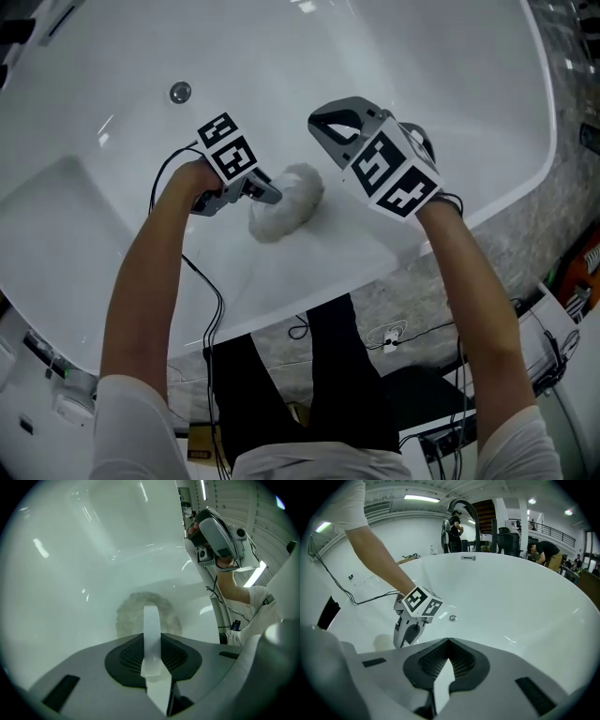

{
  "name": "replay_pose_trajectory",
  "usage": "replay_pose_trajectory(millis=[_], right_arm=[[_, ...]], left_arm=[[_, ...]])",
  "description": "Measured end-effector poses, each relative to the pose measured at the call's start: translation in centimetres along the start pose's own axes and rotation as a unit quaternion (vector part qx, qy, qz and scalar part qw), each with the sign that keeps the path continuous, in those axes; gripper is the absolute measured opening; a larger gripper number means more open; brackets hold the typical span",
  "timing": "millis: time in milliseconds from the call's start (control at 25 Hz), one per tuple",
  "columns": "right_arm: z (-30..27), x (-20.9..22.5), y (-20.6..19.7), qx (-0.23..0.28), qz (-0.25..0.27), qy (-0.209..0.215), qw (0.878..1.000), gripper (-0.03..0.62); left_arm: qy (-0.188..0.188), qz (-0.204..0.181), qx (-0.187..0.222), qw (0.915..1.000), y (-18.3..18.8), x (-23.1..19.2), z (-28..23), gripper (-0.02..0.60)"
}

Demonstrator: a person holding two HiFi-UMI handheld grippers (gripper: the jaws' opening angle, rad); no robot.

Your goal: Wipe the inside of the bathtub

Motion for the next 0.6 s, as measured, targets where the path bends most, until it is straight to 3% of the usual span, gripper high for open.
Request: replay_pose_trajectory(millis=[200, 600], right_arm=[[-0.7, -0.7, -0.3, -0.007, 0.004, 0.016, 1.0, 0.02], [-5.4, -2.6, 3.9, -0.009, 0.025, 0.037, 0.999, 0.02]], left_arm=[[0.001, -0.002, -0.009, 1.0, -0.7, 0.0, 0.4, 0.086], [0.007, 0.017, -0.02, 0.9996, -6.4, -1.3, 5.7, 0.086]])
Point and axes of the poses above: the fingertips, and each gripper's own axes: z backward along the fingers, x to its right, y out of its top, the point moved 8 cm from there along z, backward along the fingers, and after that the axes turned 15 degrees about x, right-handed, at the moved point
